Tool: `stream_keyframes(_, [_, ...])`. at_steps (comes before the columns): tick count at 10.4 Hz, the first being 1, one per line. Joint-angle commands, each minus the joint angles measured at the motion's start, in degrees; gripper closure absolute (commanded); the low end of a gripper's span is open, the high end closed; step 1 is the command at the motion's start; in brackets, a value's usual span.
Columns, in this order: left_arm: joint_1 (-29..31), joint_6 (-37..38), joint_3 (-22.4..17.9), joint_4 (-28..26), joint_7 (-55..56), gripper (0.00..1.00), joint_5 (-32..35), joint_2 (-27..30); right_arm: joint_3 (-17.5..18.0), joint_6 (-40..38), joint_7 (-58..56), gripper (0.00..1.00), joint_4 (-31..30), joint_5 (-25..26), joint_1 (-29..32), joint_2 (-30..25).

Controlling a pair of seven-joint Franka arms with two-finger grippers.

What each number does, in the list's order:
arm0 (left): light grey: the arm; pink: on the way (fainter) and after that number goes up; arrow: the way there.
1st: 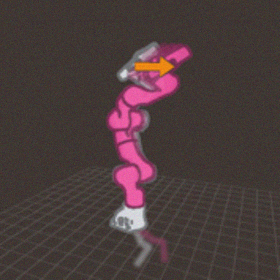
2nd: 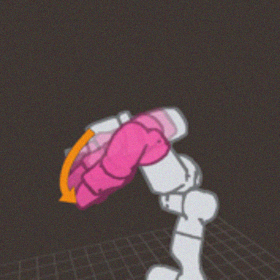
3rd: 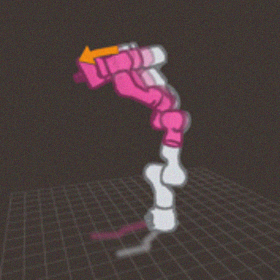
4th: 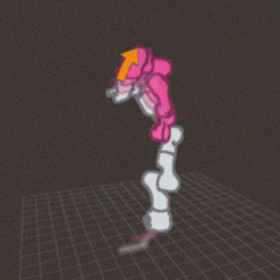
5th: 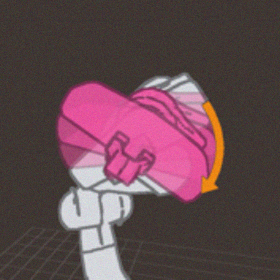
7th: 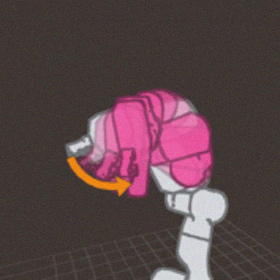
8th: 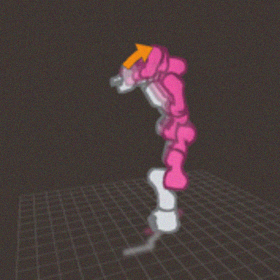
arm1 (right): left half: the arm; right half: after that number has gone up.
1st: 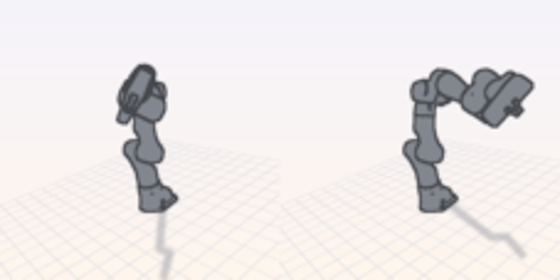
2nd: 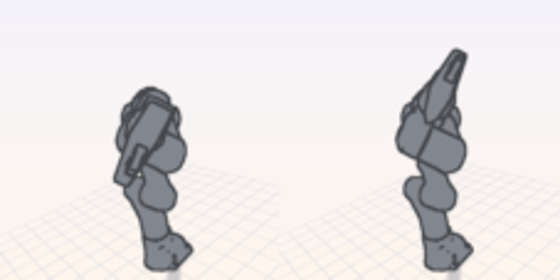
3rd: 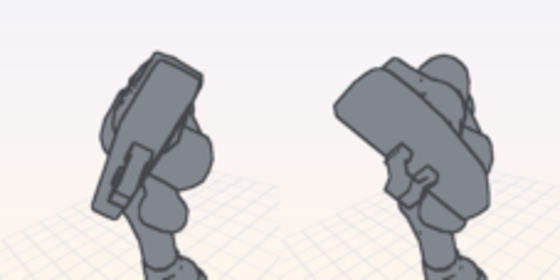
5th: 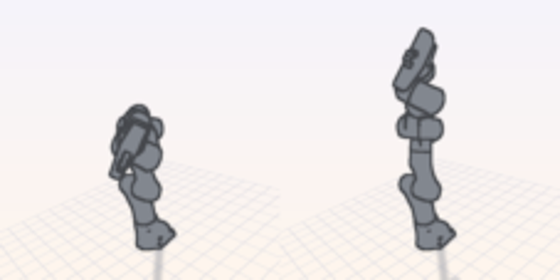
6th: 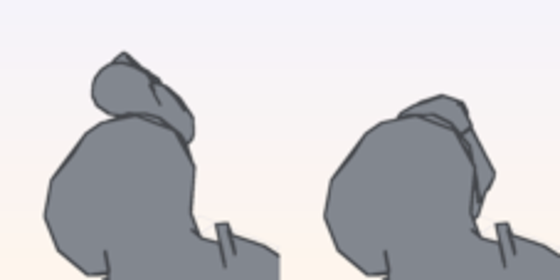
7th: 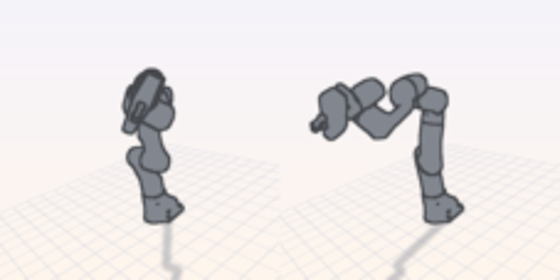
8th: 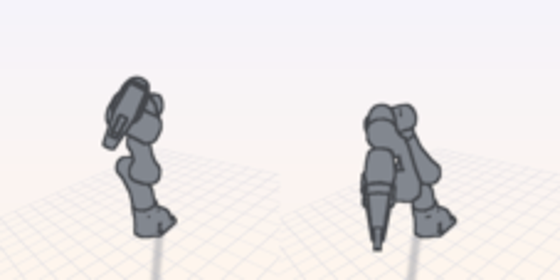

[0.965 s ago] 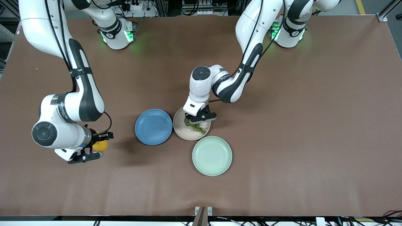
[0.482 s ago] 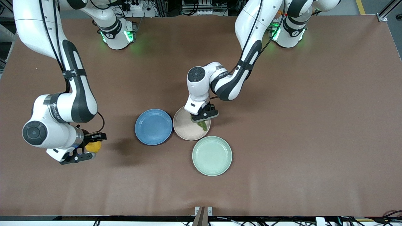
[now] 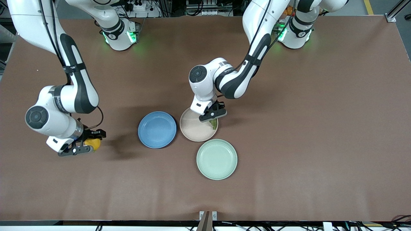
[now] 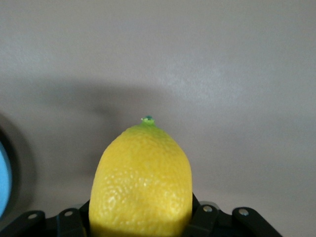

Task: Pick lemon and lettuce from blue and beige plates
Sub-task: 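Lift the lemon off the blue plate while the left gripper lifts lettuce, then lower the lemon onto the table while the left gripper carries lettuce away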

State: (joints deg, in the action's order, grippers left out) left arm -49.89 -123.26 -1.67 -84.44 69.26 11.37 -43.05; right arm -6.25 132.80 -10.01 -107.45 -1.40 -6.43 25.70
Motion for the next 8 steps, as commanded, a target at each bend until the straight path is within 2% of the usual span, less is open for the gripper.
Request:
stream_keyframes(1, [0.41, 3.45, -0.26, -1.25, -2.02, 1.00, 0.59, 4.36, 0.88, 7.62, -0.54, 0.42, -9.25, 0.78, 1.16, -3.99])
stream_keyframes(3, [1.99, 6.00, -0.18, -1.25, -4.99, 1.00, -1.07, 6.83, 0.88, 10.97, -0.89, 0.42, -11.20, 0.69, 1.33, -3.12])
stream_keyframes(6, [5.23, 6.54, -0.35, -0.73, -8.60, 1.00, -1.88, 7.63, 0.88, 18.09, -1.33, 0.42, -13.49, 0.69, 1.42, -0.67])
stream_keyframes(8, [9.18, 6.54, -0.18, -0.55, -10.98, 1.00, -1.97, 9.37, 0.88, 20.82, -4.48, 0.42, -13.58, 0.69, 2.38, 1.54])
